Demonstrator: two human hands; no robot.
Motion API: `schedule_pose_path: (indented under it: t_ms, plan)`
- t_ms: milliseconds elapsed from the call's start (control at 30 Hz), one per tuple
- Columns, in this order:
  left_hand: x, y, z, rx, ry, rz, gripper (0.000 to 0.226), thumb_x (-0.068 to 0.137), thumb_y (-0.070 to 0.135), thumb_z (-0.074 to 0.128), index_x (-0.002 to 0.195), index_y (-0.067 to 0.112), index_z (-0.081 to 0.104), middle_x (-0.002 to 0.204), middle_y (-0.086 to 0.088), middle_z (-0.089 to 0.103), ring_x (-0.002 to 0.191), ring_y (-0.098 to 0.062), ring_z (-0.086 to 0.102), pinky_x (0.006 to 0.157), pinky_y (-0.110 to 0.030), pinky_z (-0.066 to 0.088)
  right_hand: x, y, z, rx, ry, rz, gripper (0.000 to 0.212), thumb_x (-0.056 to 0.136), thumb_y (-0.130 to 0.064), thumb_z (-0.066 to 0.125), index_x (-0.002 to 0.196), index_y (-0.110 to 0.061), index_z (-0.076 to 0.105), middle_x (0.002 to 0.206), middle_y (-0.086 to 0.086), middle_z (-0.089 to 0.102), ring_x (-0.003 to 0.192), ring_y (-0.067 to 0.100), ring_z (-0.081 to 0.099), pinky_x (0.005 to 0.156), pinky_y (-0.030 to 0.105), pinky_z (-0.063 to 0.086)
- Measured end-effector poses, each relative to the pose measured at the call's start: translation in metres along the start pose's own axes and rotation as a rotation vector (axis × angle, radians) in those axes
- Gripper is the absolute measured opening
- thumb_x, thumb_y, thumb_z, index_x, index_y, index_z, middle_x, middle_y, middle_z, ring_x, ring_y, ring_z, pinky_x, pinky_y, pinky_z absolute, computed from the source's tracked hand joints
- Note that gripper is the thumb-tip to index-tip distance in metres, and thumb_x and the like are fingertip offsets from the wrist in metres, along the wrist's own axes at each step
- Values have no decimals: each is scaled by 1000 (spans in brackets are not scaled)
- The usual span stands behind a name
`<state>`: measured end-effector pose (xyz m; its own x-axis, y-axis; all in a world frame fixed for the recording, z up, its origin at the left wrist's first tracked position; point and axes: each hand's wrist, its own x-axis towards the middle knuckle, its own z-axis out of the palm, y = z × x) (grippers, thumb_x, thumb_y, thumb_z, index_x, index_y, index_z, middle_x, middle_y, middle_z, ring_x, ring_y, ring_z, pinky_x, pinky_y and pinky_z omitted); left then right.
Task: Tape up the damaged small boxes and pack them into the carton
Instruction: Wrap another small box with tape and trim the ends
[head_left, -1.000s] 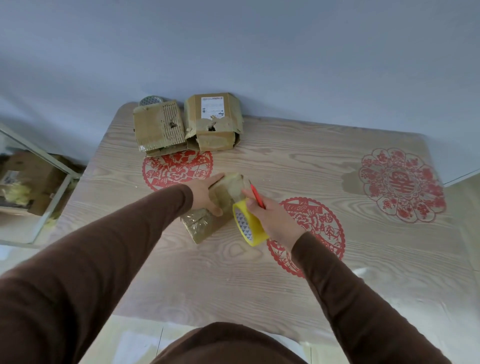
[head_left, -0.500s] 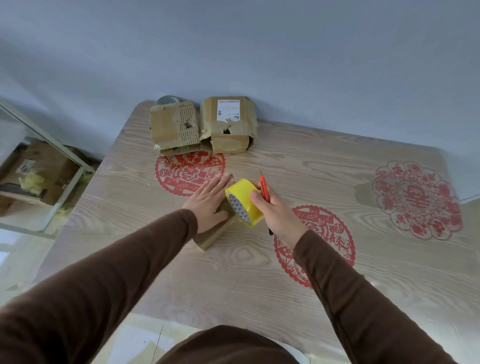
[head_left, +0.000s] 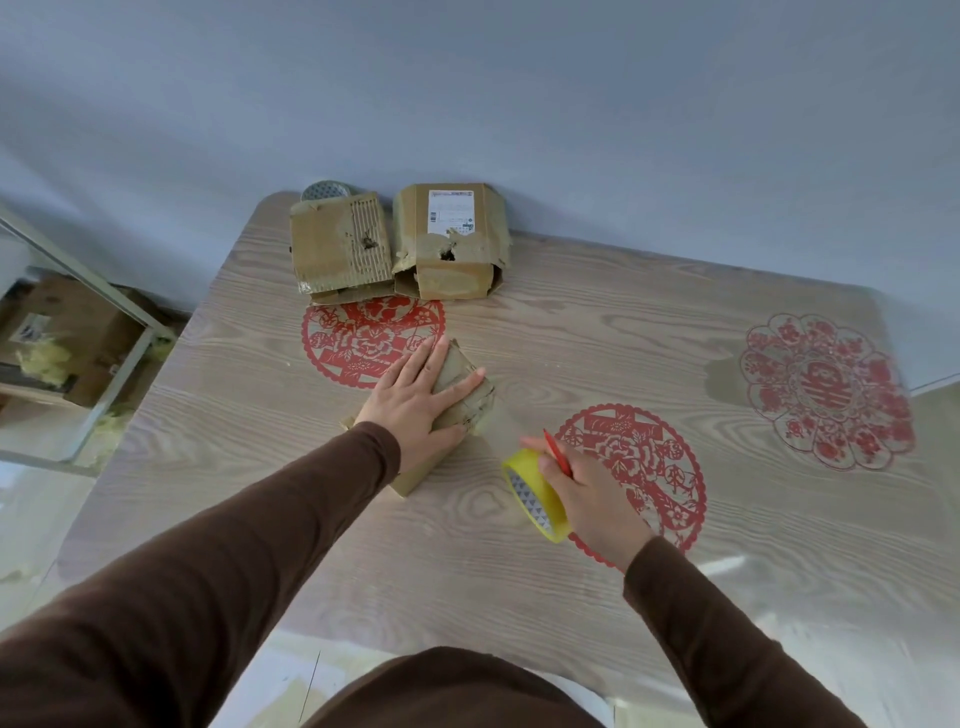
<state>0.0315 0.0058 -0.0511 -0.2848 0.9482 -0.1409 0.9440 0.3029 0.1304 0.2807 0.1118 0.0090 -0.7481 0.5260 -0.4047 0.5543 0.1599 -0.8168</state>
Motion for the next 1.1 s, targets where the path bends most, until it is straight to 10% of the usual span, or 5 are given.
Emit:
schedule_pose_path:
  t_ms: [400, 533, 1100]
  plan:
    - [14, -37, -40, -620, -288, -172, 76, 70, 62, 67, 132, 80, 25, 168, 13, -2, 152, -39, 5, 121, -62, 11, 25, -28, 3, 72, 23, -6, 31, 107, -28, 45, 132, -33, 62, 118, -22, 62, 113, 8, 59, 100, 24, 43]
    - [13, -36, -42, -289, -202, -200, 79, 83, 54, 66, 143, 71, 18, 168, 10, -4, 148, -35, 13, 121, -58, 10, 37, -32, 8, 51, 5, -47, 31, 107, -27, 46, 134, -29, 61, 125, -20, 59, 119, -4, 50, 94, 6, 32]
    - [-12, -7, -66, 446, 202, -86, 75, 79, 38, 63, 149, 46, 37, 167, -9, 6, 134, -40, 31, 96, -52, 36, 42, -31, 81, 510, 109, 211, 24, 107, -24, 45, 112, -32, 67, 119, -1, 67, 112, 19, 63, 106, 45, 48]
